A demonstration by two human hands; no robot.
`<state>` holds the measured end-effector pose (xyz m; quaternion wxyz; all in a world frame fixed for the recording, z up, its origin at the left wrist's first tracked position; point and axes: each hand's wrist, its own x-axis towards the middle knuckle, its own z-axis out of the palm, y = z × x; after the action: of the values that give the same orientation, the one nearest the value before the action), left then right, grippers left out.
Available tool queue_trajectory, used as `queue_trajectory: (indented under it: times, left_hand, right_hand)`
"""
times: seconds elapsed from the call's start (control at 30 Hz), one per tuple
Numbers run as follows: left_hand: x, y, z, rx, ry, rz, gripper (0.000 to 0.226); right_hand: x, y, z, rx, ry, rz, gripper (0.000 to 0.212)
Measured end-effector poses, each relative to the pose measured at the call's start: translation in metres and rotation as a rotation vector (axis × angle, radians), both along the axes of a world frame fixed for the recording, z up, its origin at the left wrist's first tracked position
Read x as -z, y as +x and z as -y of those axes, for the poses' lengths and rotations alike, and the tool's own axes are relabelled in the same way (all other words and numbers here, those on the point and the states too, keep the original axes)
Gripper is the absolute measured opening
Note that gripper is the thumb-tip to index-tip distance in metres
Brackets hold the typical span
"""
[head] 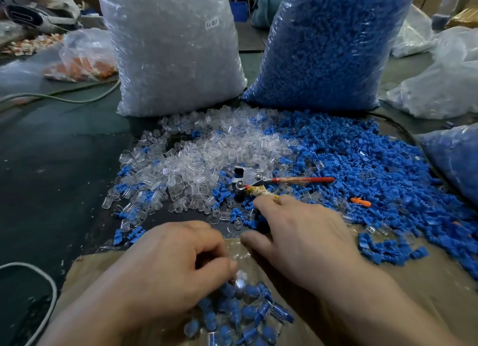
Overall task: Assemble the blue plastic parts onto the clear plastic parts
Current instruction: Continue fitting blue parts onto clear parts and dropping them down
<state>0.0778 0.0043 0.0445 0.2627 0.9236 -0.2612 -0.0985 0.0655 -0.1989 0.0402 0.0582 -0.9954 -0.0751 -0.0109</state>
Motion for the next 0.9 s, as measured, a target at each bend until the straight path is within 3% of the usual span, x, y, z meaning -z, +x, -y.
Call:
queue_trajectory:
  times: [0.1,0.23,0.53,0.73,0.9]
  left_hand:
    - [0.006,0.006,0.005,-0.212,-0.039,0.140,0.029]
    - [0.017,0.009,0.013,-0.237,0.110,0.242,0.060]
    - [0.023,0.007,0.024,-0.209,0.068,0.246,0.040]
    - [0.023,0.009,0.025,-0.267,0.008,0.271,0.015]
    - [0.023,0.008,0.026,-0.294,-0.044,0.277,0.010]
  right_hand:
    - [0.002,0.005,-0.004,-0.052,0.019,0.012,0.046]
    - [0.006,0.007,-0.008,-0.124,0.046,0.042,0.034]
    - [0.010,0.009,-0.009,-0.160,0.131,0.090,0.023]
    - [0.010,0.010,-0.009,-0.197,0.203,0.079,0.012]
    - [0.009,0.010,-0.008,-0.202,0.307,0.083,0.015]
